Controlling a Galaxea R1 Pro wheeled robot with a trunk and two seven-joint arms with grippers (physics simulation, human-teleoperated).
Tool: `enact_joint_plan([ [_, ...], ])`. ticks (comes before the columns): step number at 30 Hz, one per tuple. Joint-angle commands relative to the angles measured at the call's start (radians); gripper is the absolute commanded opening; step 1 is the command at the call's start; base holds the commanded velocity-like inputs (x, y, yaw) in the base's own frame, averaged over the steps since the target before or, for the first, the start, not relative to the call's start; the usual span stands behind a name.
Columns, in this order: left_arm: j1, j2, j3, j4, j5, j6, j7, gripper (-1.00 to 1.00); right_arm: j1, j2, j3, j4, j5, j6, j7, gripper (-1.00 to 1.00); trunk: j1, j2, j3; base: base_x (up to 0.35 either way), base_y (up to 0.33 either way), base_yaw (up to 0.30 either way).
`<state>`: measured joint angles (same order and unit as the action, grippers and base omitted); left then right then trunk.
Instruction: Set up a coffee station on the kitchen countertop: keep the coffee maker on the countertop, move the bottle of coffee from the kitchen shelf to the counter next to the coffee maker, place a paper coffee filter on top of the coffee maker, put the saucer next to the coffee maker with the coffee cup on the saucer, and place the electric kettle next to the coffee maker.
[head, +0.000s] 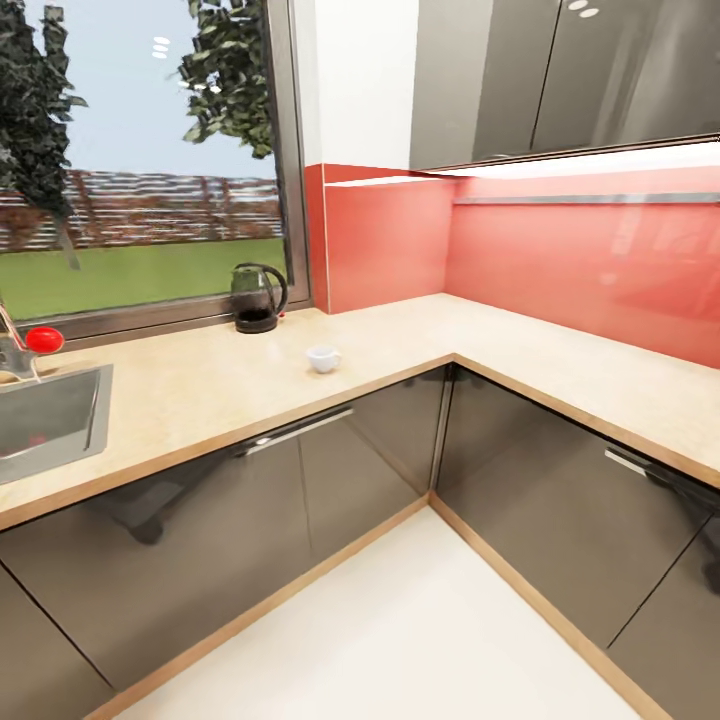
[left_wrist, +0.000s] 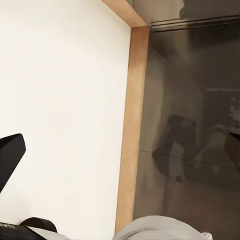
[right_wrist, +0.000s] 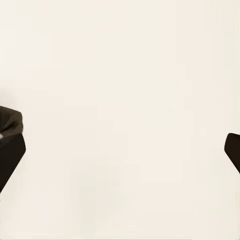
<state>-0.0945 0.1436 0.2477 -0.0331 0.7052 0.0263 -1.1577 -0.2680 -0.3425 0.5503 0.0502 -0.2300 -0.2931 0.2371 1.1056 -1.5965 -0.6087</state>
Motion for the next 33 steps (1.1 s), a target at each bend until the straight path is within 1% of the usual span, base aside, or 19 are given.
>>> enact_joint_plan([
  [1,-0.001,0.0,0.007,0.001,-0.006,0.003,-0.004,1.0,0.0,0.001,0.006,0.004,-0.011,-0.005,0.007,1.0,0.0,0.0,-0.001,0.0,-0.224,0.001],
  [5,-0.001,-0.001,0.007,0.001,-0.006,0.003,-0.004,1.0,0.001,0.002,0.007,0.004,-0.011,-0.006,0.006,1.0,0.0,0.0,-0.001,0.0,-0.193,0.037],
  [8,-0.001,0.0,0.008,0.001,-0.006,0.003,-0.004,1.0,0.001,0.002,0.007,0.004,-0.011,-0.007,0.005,1.0,0.0,0.0,-0.001,0.0,-0.064,0.186],
  [12,-0.001,0.0,0.008,0.001,-0.006,0.003,-0.004,1.0,0.001,0.003,0.007,0.004,-0.011,-0.007,0.005,1.0,0.0,0.0,-0.001,0.0,-0.025,0.241],
  [17,-0.001,-0.001,0.008,0.001,-0.006,0.003,-0.004,1.0,0.001,0.012,0.007,0.004,-0.011,-0.008,0.004,1.0,0.0,0.0,-0.001,0.0,-0.005,0.27],
  [26,-0.001,0.0,0.008,0.001,-0.006,0.003,-0.004,1.0,0.001,0.014,0.007,0.004,-0.011,-0.008,0.002,1.0,0.0,0.0,-0.001,0.0,-0.01,0.276],
  [29,-0.001,-0.001,0.007,0.0,-0.007,0.003,-0.004,1.0,0.001,0.014,0.006,0.004,-0.011,-0.007,0.002,1.0,0.0,0.0,-0.001,0.0,-0.176,0.238],
  [33,-0.001,-0.001,0.006,0.0,-0.007,0.003,-0.004,1.0,0.001,0.014,0.006,0.004,-0.011,-0.006,0.002,1.0,0.0,0.0,-0.001,0.0,-0.24,0.108],
])
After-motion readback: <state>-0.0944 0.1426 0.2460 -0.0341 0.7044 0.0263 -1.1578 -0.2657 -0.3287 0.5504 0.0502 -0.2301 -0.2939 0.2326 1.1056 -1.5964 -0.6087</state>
